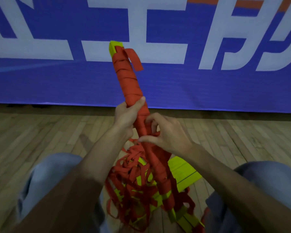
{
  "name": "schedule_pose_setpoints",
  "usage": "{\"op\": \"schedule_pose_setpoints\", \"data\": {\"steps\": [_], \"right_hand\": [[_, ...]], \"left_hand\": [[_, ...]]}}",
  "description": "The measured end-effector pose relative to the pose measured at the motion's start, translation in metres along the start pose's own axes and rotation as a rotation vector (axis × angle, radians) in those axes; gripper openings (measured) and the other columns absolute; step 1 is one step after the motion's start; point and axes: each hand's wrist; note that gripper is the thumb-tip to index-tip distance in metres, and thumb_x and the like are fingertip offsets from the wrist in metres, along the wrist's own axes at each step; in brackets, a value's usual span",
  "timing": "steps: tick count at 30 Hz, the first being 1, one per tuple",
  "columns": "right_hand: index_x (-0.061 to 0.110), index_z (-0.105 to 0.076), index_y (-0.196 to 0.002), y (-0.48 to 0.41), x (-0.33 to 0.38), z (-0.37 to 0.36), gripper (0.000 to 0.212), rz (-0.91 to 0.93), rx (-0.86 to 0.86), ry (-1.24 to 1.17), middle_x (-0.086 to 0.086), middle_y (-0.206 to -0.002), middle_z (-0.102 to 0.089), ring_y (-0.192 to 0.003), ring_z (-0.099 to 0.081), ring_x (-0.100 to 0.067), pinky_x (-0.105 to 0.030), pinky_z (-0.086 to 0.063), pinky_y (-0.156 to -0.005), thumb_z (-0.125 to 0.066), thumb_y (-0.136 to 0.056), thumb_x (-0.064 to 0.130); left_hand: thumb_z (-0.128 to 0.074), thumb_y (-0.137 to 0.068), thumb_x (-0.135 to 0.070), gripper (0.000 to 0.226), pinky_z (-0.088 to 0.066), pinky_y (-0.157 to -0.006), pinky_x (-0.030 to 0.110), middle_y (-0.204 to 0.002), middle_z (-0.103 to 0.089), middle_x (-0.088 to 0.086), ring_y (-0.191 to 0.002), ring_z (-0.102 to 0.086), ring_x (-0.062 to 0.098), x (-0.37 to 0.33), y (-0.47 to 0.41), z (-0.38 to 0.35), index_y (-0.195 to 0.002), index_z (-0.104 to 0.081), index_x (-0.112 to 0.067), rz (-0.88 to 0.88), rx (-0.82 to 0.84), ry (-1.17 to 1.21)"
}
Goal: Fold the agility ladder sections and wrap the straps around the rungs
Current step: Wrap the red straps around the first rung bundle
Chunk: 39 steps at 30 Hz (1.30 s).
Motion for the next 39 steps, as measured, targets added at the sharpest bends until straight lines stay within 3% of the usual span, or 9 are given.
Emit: {"op": "schedule_pose_setpoints", "data": {"steps": [3, 9, 14, 17, 21, 26, 30, 36, 39], "right_hand": [[0.027, -0.053, -0.098, -0.001, -0.005, 0.009, 0.066, -0.054, -0.002, -0.026, 0.016, -0.077, -0.048, -0.070, -0.051, -0.004, -0.026, -0.042, -0.061, -0.062, -0.057, 0.078], [0.022, -0.061, -0.094, -0.002, -0.015, 0.016, 0.046, -0.282, 0.188, -0.294, 0.008, -0.085, -0.063, -0.070, -0.055, 0.000, -0.017, -0.043, -0.066, -0.082, -0.065, 0.050], [0.013, -0.071, -0.096, 0.001, -0.001, 0.025, 0.029, -0.369, 0.408, -0.750, 0.007, -0.057, -0.060, -0.038, -0.043, -0.001, -0.015, -0.032, -0.038, -0.072, -0.078, 0.036], [0.001, -0.070, -0.094, 0.001, 0.004, 0.033, 0.013, -0.397, 0.354, -0.873, 0.005, -0.057, -0.068, -0.046, -0.062, -0.004, -0.015, -0.048, -0.046, -0.071, -0.084, 0.010], [0.013, -0.078, -0.090, 0.001, -0.004, 0.020, 0.023, -0.399, 0.198, -0.708, -0.010, -0.082, -0.076, -0.083, -0.074, -0.031, -0.052, -0.058, -0.080, -0.085, -0.071, 0.024], [0.022, -0.074, -0.071, 0.005, -0.004, 0.005, 0.034, -0.433, 0.080, -0.398, -0.002, -0.063, -0.071, -0.062, -0.069, -0.020, -0.041, -0.056, -0.061, -0.084, -0.060, 0.052], [0.027, -0.056, -0.050, 0.003, -0.001, -0.003, 0.040, -0.395, 0.007, -0.201, 0.001, -0.049, -0.058, -0.046, -0.054, -0.014, -0.034, -0.041, -0.047, -0.077, -0.062, 0.059], [0.028, -0.046, -0.056, 0.006, 0.002, -0.008, 0.046, -0.352, 0.000, 0.049, 0.008, -0.052, -0.050, -0.057, -0.056, -0.015, -0.028, -0.036, -0.055, -0.066, -0.072, 0.066], [0.026, -0.050, -0.067, 0.007, 0.005, -0.007, 0.048, -0.314, 0.050, 0.138, -0.001, -0.064, -0.062, -0.067, -0.062, -0.022, -0.032, -0.043, -0.059, -0.059, -0.071, 0.073]], "left_hand": [[-0.076, -0.083, -0.026, 0.023, -0.059, -0.071, 0.037, -0.082, -0.070, 0.006, -0.072, -0.068, 0.020, -0.005, 0.002, 0.002, -0.095, -0.068, -0.008, -0.001, 0.056, 0.008], [-0.077, -0.081, -0.020, 0.024, -0.057, -0.082, 0.055, -0.092, -0.069, 0.018, -0.095, -0.068, 0.042, -0.018, 0.004, 0.007, -0.094, -0.067, -0.003, -0.016, 0.073, 0.105], [-0.070, -0.088, -0.020, 0.023, -0.061, -0.068, 0.044, -0.088, -0.068, 0.015, -0.070, -0.071, 0.033, -0.029, 0.011, 0.007, -0.101, -0.062, -0.003, 0.002, 0.188, 0.217], [-0.068, -0.088, -0.025, 0.025, -0.060, -0.072, 0.045, -0.087, -0.070, 0.014, -0.073, -0.072, 0.031, -0.029, 0.012, 0.005, -0.099, -0.063, -0.003, -0.013, 0.197, 0.232], [-0.072, -0.085, -0.037, 0.048, -0.059, -0.072, 0.042, -0.095, -0.071, 0.010, -0.081, -0.070, 0.025, -0.023, 0.005, 0.003, -0.117, -0.055, -0.004, -0.121, 0.060, -0.024], [-0.075, -0.081, -0.043, 0.035, -0.060, -0.075, 0.041, -0.087, -0.069, -0.003, -0.084, -0.069, 0.018, -0.011, 0.001, 0.004, -0.105, -0.063, -0.020, -0.191, 0.035, -0.248], [-0.080, -0.058, -0.054, 0.084, -0.057, -0.083, 0.050, -0.099, -0.068, -0.003, -0.095, -0.068, 0.019, -0.004, 0.005, 0.003, -0.131, -0.049, -0.027, -0.278, -0.028, -0.363], [-0.085, -0.068, -0.044, 0.093, -0.051, -0.095, 0.044, -0.130, -0.055, -0.001, -0.114, -0.057, 0.018, 0.003, 0.013, -0.001, -0.145, -0.036, -0.026, -0.314, 0.059, -0.518], [-0.087, -0.067, -0.038, 0.086, -0.055, -0.087, 0.047, -0.115, -0.057, -0.003, -0.101, -0.062, 0.018, 0.006, 0.014, -0.001, -0.138, -0.039, -0.026, -0.316, -0.003, -0.459]]}}
Point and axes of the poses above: each hand's wrist, its own y-axis away from the middle knuckle, its own z-axis out of the back of the hand, x = y × z
